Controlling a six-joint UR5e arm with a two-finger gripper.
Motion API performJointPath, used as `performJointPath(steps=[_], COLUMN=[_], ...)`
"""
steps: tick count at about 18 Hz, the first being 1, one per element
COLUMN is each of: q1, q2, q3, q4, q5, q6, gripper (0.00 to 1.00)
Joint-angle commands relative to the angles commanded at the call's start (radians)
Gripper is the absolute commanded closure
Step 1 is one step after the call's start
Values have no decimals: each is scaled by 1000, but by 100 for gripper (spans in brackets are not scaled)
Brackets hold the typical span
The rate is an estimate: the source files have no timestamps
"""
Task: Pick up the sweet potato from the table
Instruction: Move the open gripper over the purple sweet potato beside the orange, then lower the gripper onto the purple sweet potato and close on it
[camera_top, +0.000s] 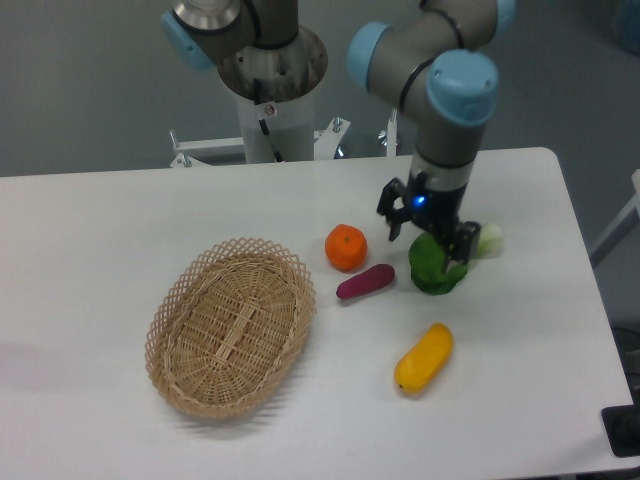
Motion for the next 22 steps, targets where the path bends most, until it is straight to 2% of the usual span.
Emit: performJointPath(steps=[4,9,13,22], q1=[-31,-86,-124,-127], q2=[-29,-72,-100,-109], q3=[-25,-41,-55,-95], q4=[28,66,68,109], q5=[3,61,113,127], q6=[-51,-26,-5,55], gripper=[0,0,0,0])
